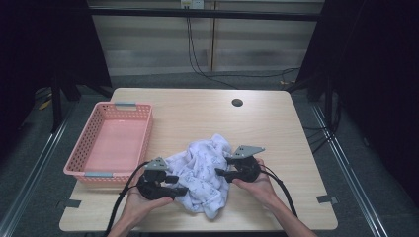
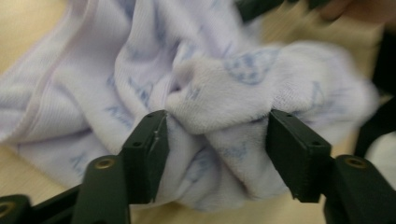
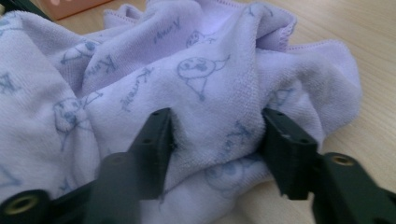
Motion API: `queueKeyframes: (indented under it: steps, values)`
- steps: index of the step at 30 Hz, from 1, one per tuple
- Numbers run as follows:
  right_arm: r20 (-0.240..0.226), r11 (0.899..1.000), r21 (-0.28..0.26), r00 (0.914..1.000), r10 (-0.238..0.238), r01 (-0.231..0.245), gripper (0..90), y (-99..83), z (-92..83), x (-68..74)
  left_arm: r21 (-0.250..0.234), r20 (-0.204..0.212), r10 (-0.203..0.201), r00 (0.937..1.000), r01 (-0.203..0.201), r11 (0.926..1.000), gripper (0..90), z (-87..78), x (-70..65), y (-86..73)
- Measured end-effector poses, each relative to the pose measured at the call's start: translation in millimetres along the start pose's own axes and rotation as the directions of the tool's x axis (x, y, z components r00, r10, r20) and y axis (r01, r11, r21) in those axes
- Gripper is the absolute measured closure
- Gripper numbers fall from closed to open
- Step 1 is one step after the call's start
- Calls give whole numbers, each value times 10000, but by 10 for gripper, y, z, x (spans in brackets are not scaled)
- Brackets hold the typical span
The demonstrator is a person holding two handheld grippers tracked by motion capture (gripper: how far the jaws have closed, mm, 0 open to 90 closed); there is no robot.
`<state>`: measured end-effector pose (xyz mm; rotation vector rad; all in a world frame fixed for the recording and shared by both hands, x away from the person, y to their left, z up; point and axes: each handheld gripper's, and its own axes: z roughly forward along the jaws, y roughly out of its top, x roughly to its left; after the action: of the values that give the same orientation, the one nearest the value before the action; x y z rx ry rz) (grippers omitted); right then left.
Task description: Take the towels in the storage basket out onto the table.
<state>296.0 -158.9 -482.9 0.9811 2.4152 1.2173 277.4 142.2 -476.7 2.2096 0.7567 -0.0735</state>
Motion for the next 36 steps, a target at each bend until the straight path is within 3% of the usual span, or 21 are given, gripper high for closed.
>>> queueKeyframes:
  steps: [2,4,6,7,9,11,12,13,16,18,19,20,22,23,25,26,27,30,31,33,36]
  values:
    - [-10,10000,-30,10000,-61,61,669,5,-37,-36,-262,131,271,9995,-268,9993,726,39,-15,15]
    - [100,9998,-211,9999,33,-31,698,37,-115,-79,-940,200,420,9989,-400,9948,765,-49,-49,91]
    - [247,9989,-459,9996,143,-131,709,71,-198,-133,-1103,351,406,9986,-365,9932,776,-90,-58,119]
    - [369,9978,-623,9990,271,-247,713,100,-265,-183,-1642,476,440,9979,-356,9858,779,-201,-83,197]
    - [516,9965,-772,9981,347,-307,715,131,-325,-224,-1844,456,503,9977,-411,9820,781,-244,-97,231]
    - [909,9913,-1243,9944,548,-433,716,239,-520,-348,-2475,435,553,9975,-429,9679,784,-377,-135,329]
    - [1011,9885,-1439,9930,610,-460,717,283,-595,-393,-2896,333,754,9966,-626,9551,785,-517,-182,458]
    - [1011,9885,-1439,9930,610,-460,717,283,-595,-393,-2896,333,754,9966,-626,9551,786,-517,-182,458]
    - [1418,9818,-1869,9880,613,-341,717,447,-817,-502,-3229,223,1184,9927,-1050,9406,787,-682,-274,633]
    - [1727,9741,-2252,9832,587,-186,717,595,-987,-569,-3737,288,1512,9881,-1296,9184,788,-857,-392,802]
    - [1727,9741,-2252,9832,587,-186,717,595,-987,-569,-3737,288,1512,9881,-1296,9184,789,-857,-392,802]
    - [1933,9723,-2339,9800,471,-6,717,671,-1056,-589,-3858,204,1699,9852,-1491,9105,789,-917,-432,865]
    - [2045,9660,-2585,9778,461,85,717,789,-1156,-629,-4277,407,1721,9842,-1385,8933,788,-985,-494,968]
    - [2113,9623,-2716,9763,463,131,718,834,-1194,-649,-4296,187,1883,9819,-1622,8883,786,-978,-520,1005]
    - [2170,9602,-2794,9744,593,38,717,863,-1201,-685,-4091,244,1845,9825,-1586,8986,782,-886,-497,1041]
    - [2182,9647,-2628,9728,776,-180,714,791,-1110,-751,-3855,393,1380,9897,-1123,9158,774,-695,-375,1020]
    - [2182,9647,-2628,9728,776,-180,714,791,-1110,-751,-3855,393,1380,9897,-1123,9158,767,-695,-375,1020]
    - [2180,9836,-1656,9700,1073,-716,692,468,-803,-878,-2897,550,477,9973,-298,9566,730,-236,-63,867]
    - [2169,9848,-1513,9691,1178,-858,670,405,-750,-895,-2709,528,212,9984,-61,9626,722,-117,3,818]
    - [2139,9863,-1314,9686,1267,-1000,632,311,-679,-919,-2596,648,18,9979,151,9656,700,-57,43,794]
    - [2102,9848,-1227,9666,1466,-1227,492,137,-621,-888,-2314,817,-228,9964,412,9720,586,97,121,725]
